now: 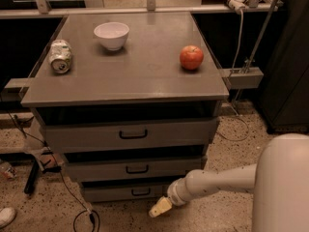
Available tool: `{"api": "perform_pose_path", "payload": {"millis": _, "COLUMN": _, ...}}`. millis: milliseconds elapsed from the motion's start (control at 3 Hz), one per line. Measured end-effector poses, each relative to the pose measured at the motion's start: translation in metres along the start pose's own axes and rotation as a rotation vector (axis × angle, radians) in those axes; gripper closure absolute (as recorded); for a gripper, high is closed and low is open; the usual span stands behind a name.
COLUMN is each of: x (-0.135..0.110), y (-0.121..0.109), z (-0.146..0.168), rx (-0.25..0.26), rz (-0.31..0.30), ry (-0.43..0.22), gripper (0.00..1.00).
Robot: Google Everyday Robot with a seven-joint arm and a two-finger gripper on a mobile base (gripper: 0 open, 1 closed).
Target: Open bottom drawer
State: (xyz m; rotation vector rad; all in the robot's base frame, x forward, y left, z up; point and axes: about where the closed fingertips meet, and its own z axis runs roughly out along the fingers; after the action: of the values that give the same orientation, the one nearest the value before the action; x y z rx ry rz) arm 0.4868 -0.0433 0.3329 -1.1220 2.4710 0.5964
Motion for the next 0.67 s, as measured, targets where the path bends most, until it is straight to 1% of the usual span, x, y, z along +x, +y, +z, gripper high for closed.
{"api": "perform_pose_path", "payload": {"millis": 333, "x": 0.006, "y": -0.021, "z": 0.027, "rx": 0.015, "rz": 0.032, "ry": -0.008, "gripper": 0.00}}
{"api": "perform_pose_path", "payload": {"millis": 667, "x": 0.015, "y": -0.039, "z": 0.051, "rx": 0.016, "rz": 0.060, "ry": -0.003, "gripper": 0.00}}
